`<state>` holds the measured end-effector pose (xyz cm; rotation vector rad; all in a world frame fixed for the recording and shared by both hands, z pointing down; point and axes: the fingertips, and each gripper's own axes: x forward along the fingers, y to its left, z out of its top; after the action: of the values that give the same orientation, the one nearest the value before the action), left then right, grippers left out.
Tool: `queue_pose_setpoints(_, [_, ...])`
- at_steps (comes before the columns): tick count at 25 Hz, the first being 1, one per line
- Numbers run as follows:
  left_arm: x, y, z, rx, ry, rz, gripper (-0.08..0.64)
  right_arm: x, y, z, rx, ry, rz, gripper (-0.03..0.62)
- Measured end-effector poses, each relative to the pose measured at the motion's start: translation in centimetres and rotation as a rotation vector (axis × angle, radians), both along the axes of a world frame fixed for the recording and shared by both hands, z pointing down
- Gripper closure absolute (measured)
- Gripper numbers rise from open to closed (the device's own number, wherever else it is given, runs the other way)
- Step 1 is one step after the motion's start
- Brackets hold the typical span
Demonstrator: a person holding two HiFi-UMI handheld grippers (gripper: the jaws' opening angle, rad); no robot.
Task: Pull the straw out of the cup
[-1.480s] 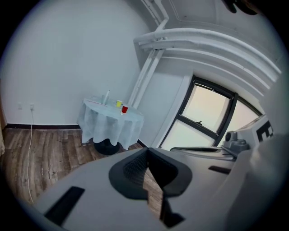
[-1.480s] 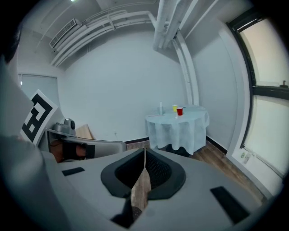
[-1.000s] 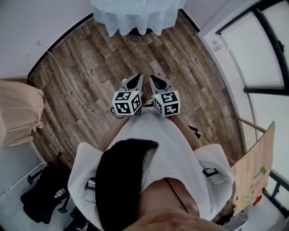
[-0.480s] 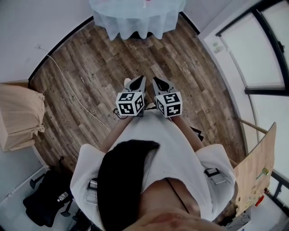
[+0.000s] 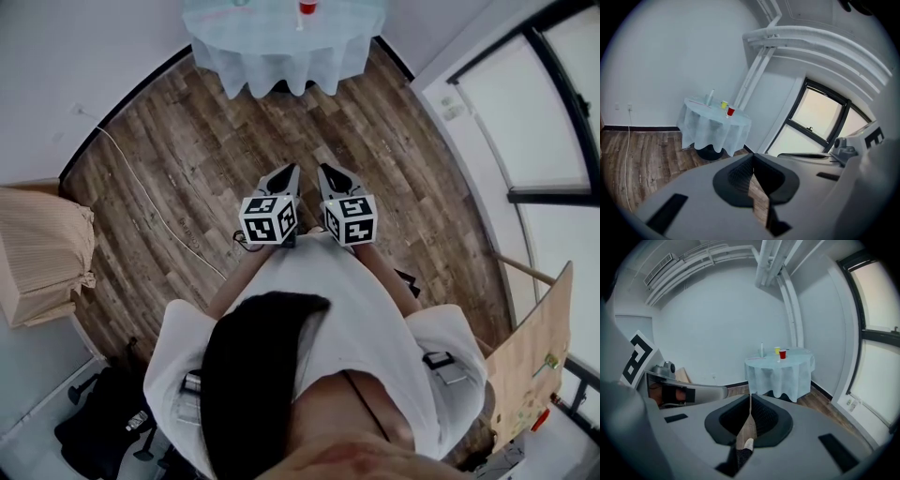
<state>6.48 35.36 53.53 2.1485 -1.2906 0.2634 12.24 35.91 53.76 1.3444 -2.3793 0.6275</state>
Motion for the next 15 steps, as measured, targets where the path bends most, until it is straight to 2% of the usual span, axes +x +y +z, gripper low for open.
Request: queue_pose_setpoints(15, [-1.2,-8.8,0.5,-0.037,0.049,-0.009,0.551,-1.5,-8.1,1.3,-0.042,0.060,-0.024,0.557])
